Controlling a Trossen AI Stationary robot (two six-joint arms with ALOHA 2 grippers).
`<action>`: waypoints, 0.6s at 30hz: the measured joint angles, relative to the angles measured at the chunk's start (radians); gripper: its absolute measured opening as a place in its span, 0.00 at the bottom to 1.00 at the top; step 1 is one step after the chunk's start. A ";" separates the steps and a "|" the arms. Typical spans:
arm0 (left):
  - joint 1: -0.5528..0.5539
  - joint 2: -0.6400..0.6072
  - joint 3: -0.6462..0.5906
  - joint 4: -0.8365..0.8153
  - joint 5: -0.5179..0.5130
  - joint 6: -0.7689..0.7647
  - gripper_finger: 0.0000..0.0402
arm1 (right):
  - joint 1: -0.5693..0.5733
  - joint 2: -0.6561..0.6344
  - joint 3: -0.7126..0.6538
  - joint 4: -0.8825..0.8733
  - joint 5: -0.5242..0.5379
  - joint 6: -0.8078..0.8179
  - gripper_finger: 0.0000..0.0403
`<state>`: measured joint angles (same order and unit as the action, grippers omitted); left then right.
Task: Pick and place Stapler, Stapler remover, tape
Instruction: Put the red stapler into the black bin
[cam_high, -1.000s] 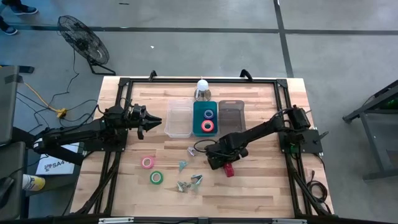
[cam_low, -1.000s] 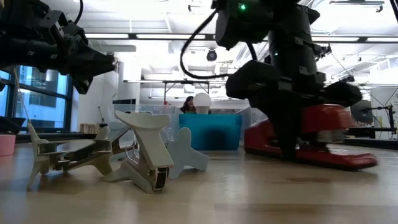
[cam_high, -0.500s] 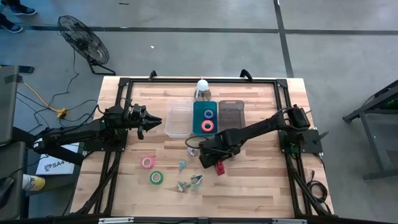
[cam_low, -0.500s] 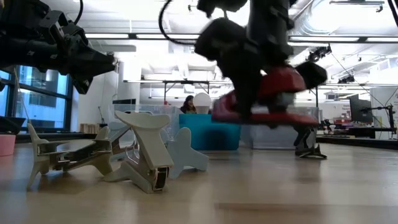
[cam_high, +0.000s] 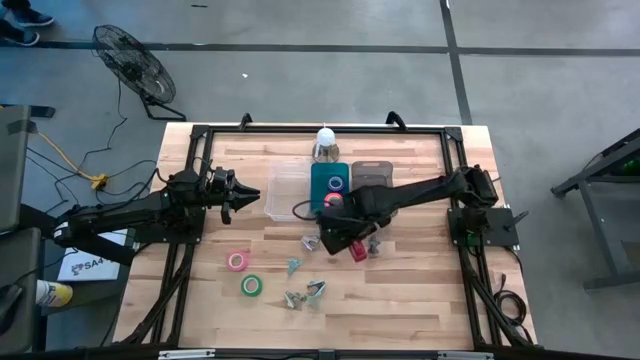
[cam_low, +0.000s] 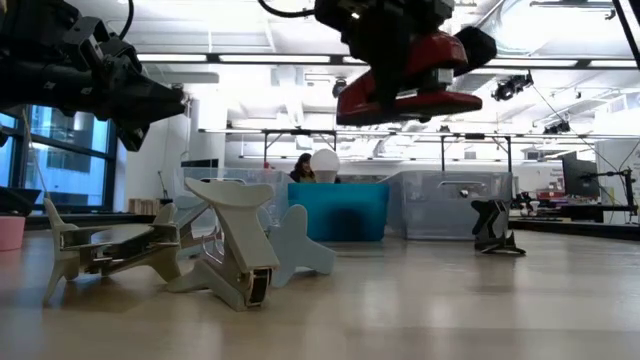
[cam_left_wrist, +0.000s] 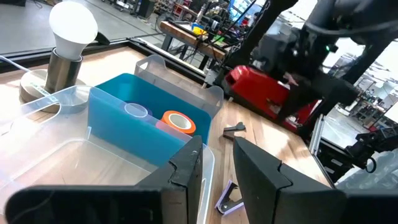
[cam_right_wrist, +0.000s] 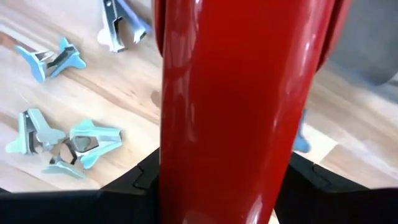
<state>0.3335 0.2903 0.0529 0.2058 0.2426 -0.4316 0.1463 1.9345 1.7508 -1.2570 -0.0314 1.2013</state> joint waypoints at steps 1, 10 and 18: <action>0.000 0.000 0.000 0.000 0.000 0.000 0.22 | -0.007 -0.005 0.004 -0.012 0.002 -0.008 0.47; 0.000 0.000 0.000 0.000 0.000 0.000 0.22 | -0.078 -0.086 -0.054 -0.044 0.041 -0.077 0.47; 0.000 0.000 0.000 0.000 0.000 0.000 0.22 | -0.132 -0.134 -0.090 -0.052 0.061 -0.161 0.47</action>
<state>0.3335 0.2905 0.0530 0.2058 0.2428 -0.4316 0.0139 1.8003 1.6611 -1.3093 0.0298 1.0402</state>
